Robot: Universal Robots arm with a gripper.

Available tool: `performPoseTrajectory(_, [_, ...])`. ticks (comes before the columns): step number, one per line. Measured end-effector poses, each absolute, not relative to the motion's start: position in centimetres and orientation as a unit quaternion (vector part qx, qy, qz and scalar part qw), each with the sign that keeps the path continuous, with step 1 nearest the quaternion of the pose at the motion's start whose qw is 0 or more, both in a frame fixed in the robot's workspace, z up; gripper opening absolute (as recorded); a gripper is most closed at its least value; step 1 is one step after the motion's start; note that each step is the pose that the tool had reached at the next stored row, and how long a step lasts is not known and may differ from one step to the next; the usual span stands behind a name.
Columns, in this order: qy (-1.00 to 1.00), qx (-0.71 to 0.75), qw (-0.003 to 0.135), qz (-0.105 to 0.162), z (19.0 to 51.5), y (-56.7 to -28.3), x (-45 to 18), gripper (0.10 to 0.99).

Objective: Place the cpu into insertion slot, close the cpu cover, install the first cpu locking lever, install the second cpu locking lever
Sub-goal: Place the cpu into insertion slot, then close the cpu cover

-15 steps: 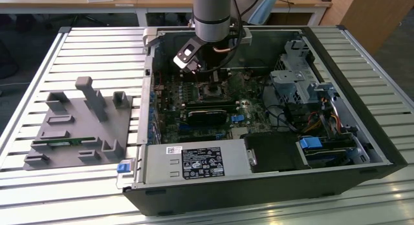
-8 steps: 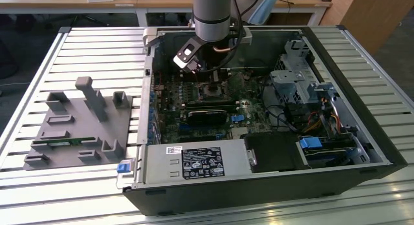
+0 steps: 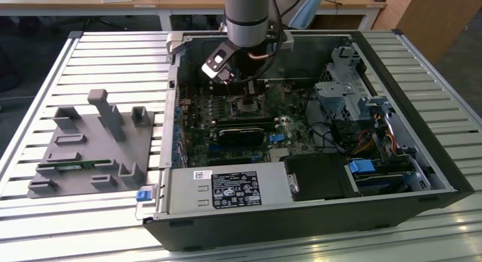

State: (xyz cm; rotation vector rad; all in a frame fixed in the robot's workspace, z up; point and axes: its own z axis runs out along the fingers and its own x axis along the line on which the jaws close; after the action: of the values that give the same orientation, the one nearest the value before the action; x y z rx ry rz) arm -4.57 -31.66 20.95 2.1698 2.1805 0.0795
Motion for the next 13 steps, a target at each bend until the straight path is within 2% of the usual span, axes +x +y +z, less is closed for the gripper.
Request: performPoseTrajectory(13, [0.708,0.705,0.032,0.026,21.47,-31.66,-4.57,0.153])
